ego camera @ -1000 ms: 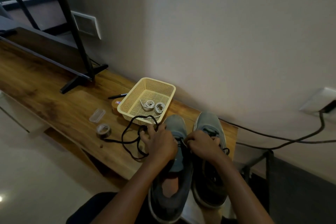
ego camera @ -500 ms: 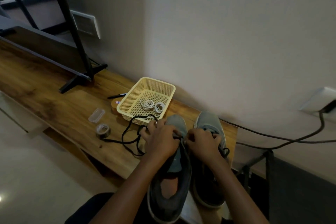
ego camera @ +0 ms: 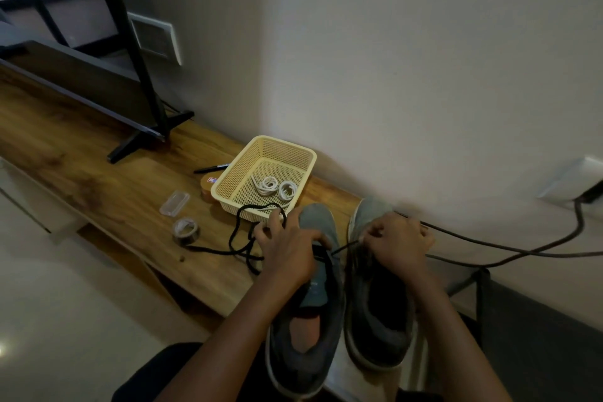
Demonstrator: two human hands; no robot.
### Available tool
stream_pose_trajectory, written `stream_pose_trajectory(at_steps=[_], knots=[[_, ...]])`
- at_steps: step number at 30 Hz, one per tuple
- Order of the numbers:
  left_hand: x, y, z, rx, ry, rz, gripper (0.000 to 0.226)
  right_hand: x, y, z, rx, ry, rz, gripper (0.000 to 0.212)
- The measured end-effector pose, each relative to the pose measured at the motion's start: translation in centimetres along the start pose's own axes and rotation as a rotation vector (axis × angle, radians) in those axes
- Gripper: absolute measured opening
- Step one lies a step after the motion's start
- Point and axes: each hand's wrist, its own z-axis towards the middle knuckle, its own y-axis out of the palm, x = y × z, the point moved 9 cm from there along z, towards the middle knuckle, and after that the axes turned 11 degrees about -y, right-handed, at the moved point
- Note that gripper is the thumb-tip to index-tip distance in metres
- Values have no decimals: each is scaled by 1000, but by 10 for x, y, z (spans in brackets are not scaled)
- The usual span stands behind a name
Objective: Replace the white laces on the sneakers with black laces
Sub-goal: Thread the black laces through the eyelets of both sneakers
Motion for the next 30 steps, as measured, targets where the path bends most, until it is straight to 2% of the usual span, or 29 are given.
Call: stream_pose_trajectory(at_steps=[3, 7, 10, 13, 18, 23, 25, 27, 30], knots=[[1, 2, 1, -8, 5, -16, 43, 5, -6, 0, 9, -10, -28, 12], [0, 3, 2, -8, 19, -44, 33, -24, 9, -2, -76, -239, -177, 19], [2, 4, 2, -6, 35, -38, 29, -40, 29, -6, -151, -322, -213, 18], [2, 6, 2, -8, 47, -15, 29, -44, 36, -8, -154, -342, -214, 18], [0, 5, 4, -10, 38, 8, 35, -32, 13, -4, -58, -314, -154, 11], [1, 6, 4, -28, 37, 2, 36, 3, -22, -1, 109, -94, -85, 10], [1, 7, 5, -36, 45, -8, 33, 1, -20, -1, 94, -101, -128, 10], [-1, 7, 4, -52, 46, -35, 30, -13, -9, -1, 30, -187, -181, 18], [-3, 9, 6, -76, 35, -62, 31, -38, 14, -6, -92, -323, -228, 18]])
